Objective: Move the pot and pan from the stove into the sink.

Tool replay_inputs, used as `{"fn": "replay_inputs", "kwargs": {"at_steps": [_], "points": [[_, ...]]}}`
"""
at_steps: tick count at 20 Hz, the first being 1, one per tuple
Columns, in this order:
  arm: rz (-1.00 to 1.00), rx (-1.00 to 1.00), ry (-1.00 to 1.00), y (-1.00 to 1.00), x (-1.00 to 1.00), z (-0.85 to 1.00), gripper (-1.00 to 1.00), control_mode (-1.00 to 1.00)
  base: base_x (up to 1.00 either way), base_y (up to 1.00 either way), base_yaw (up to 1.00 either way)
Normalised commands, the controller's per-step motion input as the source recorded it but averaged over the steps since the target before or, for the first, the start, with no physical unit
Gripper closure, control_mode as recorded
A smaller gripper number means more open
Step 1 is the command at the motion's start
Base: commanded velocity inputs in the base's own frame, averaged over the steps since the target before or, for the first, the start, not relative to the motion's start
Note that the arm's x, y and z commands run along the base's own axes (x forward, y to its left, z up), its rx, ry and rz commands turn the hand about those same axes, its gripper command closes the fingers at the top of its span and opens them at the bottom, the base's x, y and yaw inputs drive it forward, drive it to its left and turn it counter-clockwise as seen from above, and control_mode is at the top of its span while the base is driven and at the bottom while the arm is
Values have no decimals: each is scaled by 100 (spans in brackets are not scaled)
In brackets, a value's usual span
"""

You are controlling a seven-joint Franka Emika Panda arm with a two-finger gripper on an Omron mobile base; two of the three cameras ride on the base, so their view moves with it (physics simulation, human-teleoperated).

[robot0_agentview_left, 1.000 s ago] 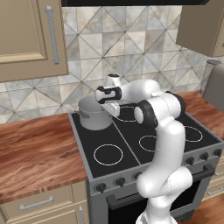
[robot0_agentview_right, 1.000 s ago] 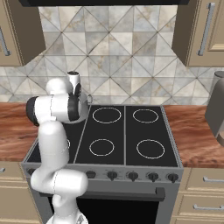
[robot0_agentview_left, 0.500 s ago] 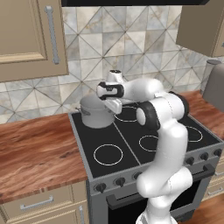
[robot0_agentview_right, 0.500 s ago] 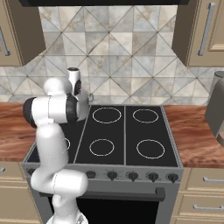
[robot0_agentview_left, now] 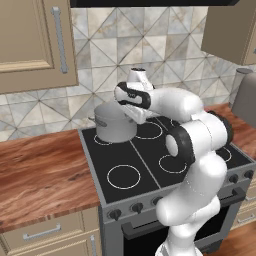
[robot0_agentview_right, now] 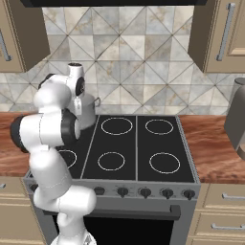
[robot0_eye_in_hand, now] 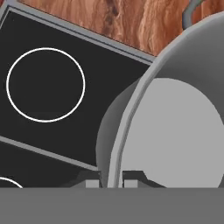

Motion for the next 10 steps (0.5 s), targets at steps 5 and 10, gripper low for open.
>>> {"fn": "replay_inputs", "kwargs": {"at_steps": [5, 10], "points": [[0, 0, -3, -14, -98, 56, 100, -100, 0, 0, 0], [1, 0, -12, -20, -100, 25, 100, -100, 0, 0, 0]]}}
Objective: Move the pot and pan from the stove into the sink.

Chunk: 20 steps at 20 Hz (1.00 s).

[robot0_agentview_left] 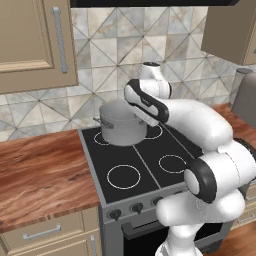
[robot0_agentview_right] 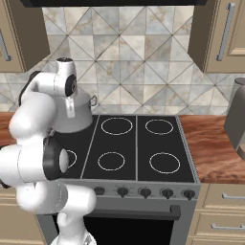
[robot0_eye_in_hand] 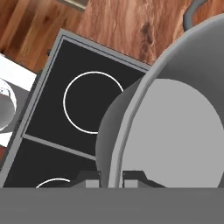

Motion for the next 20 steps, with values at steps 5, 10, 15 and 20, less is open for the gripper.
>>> {"fn": "replay_inputs", "kwargs": {"at_steps": [5, 10, 15, 20], "points": [[2, 0, -22, -27, -100, 0, 100, -100, 0, 0, 0], [2, 0, -23, -29, -100, 0, 100, -100, 0, 0, 0], [2, 0, -21, -28, -100, 12, 100, -100, 0, 0, 0], [6, 0, -15, -19, -100, 47, 100, -100, 0, 0, 0]]}}
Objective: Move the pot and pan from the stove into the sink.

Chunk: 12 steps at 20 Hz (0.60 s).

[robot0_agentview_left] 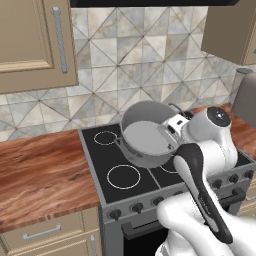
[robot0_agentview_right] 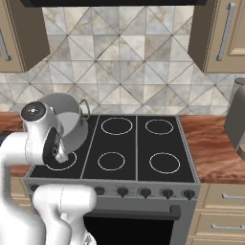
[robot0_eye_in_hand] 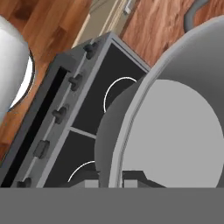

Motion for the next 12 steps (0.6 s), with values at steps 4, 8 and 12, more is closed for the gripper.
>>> {"fn": "replay_inputs", "kwargs": {"at_steps": [4, 8, 12], "points": [[13, 0, -5, -13, -100, 54, 100, -100, 0, 0, 0], [19, -1, 1, -1, -86, 53, 100, -100, 0, 0, 0], [17, -7, 10, 9, -62, 36, 100, -100, 0, 0, 0]]}}
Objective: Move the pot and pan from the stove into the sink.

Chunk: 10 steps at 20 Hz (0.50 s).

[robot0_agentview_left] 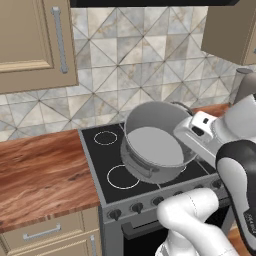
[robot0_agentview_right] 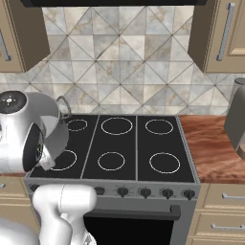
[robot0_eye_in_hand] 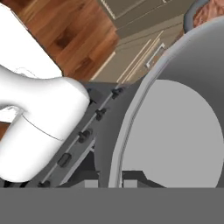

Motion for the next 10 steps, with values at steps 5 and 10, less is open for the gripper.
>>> {"fn": "replay_inputs", "kwargs": {"at_steps": [5, 10], "points": [[0, 0, -1, 0, -14, 0, 100, -100, 0, 0, 0], [0, 0, 0, 0, -7, -1, 100, 100, -11, -1, 0]]}}
